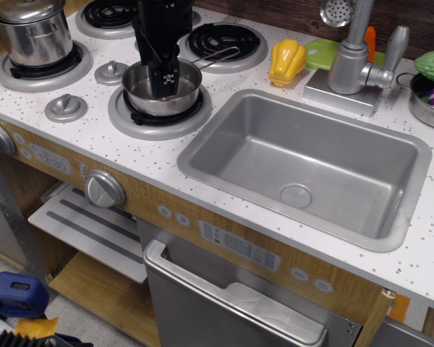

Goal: Pick up pan from stove

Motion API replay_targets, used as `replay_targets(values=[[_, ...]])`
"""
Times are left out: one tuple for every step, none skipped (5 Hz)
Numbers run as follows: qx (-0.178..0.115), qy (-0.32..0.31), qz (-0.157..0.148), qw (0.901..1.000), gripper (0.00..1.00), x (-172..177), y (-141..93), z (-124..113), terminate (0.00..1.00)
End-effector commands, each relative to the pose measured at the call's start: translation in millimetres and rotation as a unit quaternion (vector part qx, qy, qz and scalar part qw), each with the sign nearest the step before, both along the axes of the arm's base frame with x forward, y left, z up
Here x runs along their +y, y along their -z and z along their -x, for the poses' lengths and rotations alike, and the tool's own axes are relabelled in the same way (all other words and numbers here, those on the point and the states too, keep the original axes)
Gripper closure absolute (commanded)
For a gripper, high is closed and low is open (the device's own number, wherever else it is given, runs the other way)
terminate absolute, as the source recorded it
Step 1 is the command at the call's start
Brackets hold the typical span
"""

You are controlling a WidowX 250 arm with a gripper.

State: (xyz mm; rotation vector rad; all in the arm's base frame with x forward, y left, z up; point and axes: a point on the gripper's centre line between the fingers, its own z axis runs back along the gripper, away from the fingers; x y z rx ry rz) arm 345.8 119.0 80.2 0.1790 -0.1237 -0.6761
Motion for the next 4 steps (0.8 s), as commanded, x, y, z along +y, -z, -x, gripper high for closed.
replay_targets(values=[[0.000,0.000,0.000,1.0000,0.00,0.0,0.0,0.0,0.00],[-0.002,0.008,0.005,1.0000,0.00,-0.2,5.1,-4.9,0.00],[-0.005,0.023,0.004,0.9997,0.00,0.1,14.2,-11.0,0.00],[-0.007,0.025,0.013,0.9996,0.00,1.4,24.3,-14.3,0.00]])
